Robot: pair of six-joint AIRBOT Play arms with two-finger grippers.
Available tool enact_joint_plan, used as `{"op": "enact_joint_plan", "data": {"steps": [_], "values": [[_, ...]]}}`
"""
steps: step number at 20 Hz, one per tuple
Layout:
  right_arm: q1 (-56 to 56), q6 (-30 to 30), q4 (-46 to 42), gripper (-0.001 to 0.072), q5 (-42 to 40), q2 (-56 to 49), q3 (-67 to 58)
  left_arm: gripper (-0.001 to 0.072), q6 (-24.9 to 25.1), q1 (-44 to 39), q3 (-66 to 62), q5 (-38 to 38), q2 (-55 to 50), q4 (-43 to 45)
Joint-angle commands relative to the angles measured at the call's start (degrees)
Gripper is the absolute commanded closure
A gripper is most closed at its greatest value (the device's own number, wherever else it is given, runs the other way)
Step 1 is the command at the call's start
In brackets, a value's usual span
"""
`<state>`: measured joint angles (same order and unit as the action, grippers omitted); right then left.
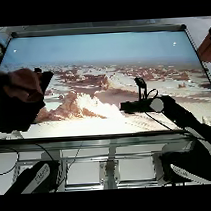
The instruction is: Fold the clothes and pants, and hang the long-sleeved shirts on hangers.
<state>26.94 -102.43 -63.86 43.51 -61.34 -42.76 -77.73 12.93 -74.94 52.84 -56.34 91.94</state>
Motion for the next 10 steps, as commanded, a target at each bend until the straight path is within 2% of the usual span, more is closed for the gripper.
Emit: {"op": "enact_joint_plan", "data": {"steps": [1,3,5,7,10], "values": [[0.0,0.09,3.63,0.07,2.54,0.09,-0.07,0.0677,0.66,-9.33,-13.46,0.57,1.03,-5.57],[0.02,4.55,3.69,0.07,3.67,1.79,-0.04,0.0678,0.66,-15.04,-19.39,2.6,-0.07,-5.79],[-0.02,4.85,2.43,0.0701,3.1,6.1,-0.07,0.0678,0.96,-19.56,-23.87,7.72,-1.99,-8.28],[-0.04,4.79,-0.61,0.0701,3.89,12.28,-0.07,0.0678,4.63,-22.91,-26.58,12.41,-4.15,-15.8],[-0.04,4.52,-4.48,0.0701,9.31,21.09,-0.04,0.0678,8.5,-26.45,-27.5,15.32,-7.48,-28.76]]}}
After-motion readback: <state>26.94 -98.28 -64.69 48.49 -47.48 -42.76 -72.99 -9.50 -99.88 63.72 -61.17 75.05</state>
